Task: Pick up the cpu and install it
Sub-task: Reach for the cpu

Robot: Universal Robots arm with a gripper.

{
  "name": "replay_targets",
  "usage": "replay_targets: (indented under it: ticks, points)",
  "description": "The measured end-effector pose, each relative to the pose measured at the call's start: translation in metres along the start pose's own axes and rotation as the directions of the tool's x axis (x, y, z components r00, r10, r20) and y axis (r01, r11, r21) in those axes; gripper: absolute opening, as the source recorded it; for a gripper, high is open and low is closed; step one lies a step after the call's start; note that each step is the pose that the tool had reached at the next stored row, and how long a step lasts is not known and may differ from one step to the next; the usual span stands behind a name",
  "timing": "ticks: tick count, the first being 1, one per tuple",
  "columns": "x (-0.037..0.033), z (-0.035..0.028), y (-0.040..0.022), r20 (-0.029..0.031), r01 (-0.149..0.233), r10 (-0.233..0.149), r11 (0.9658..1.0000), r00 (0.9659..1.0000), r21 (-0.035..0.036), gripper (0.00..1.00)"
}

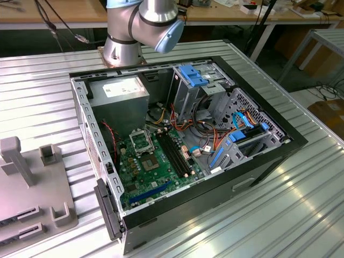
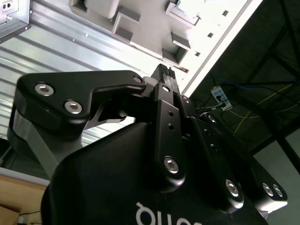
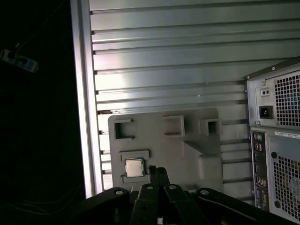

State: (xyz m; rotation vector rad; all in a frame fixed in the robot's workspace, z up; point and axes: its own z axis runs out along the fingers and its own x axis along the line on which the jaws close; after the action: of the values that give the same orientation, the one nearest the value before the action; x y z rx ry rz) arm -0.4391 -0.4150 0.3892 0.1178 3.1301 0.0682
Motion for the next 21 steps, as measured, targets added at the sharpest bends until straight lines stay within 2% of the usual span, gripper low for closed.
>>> replay_targets:
  ticks: [6, 11, 21]
  points:
    - [0.0158, 0.0008, -0.0083, -0.0001, 0.000, 0.000, 1.0000, 1.0000, 0.0000, 0.11]
    - [0.0262, 0.0014, -0.0123, -0.0001, 0.000, 0.000, 1.0000, 1.0000, 0.0001, 0.11]
    - [0.0275, 0.0015, -0.0125, -0.0001, 0.001, -0.001, 1.0000, 1.0000, -0.0001, 0.11]
